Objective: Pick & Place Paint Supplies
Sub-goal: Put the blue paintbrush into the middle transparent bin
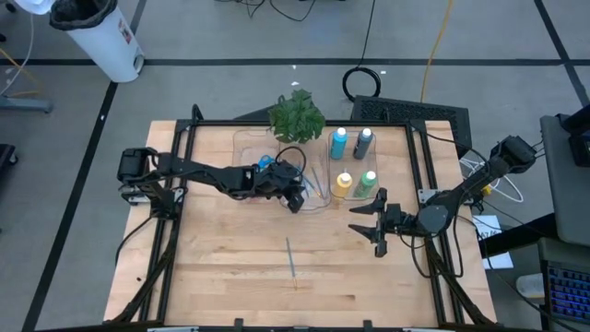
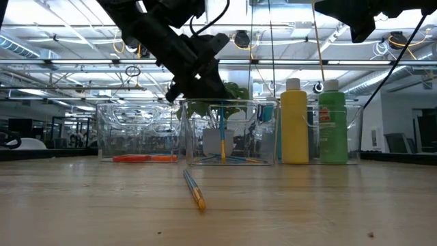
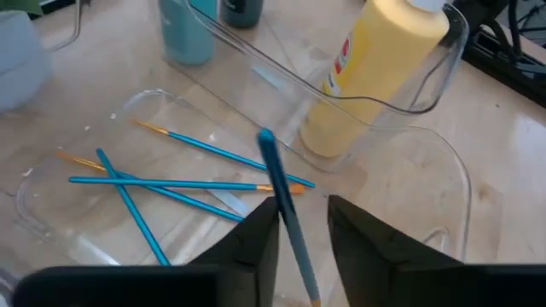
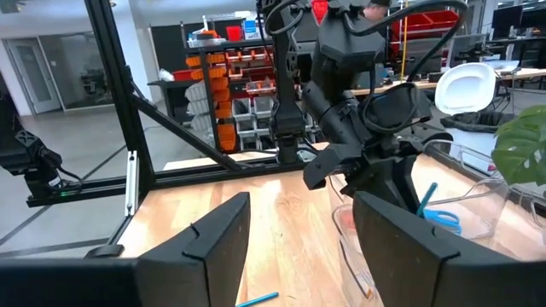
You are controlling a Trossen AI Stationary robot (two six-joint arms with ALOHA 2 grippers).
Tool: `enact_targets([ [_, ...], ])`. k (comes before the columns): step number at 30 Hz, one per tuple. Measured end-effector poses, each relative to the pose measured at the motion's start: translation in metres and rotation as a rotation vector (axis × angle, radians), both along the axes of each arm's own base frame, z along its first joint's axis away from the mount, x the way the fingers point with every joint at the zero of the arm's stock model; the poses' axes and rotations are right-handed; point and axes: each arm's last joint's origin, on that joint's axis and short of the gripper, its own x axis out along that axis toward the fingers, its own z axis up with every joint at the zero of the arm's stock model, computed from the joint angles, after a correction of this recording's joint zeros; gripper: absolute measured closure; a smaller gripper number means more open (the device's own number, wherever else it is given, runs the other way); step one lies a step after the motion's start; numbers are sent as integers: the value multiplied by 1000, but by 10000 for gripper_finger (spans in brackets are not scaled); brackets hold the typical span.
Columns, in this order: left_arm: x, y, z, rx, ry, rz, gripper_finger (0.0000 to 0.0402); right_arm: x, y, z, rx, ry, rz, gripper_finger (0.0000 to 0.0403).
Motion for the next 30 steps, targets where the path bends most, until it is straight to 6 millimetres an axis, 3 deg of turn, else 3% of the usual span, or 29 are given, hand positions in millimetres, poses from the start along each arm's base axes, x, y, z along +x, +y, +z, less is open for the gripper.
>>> enact_targets([
  [11, 0, -1, 0, 22, 5, -7, 186, 0, 0, -1, -9, 13, 0, 205],
  [21, 2, 0, 3, 44, -17, -44, 158, 0, 0, -2, -10, 15, 0, 204],
  [26, 4, -8, 20, -118, -155, -243, 158, 0, 0, -2, -12, 18, 0, 204],
  [30, 5, -26, 41, -149, -298, -450, 158, 0, 0, -2, -14, 21, -1, 204],
])
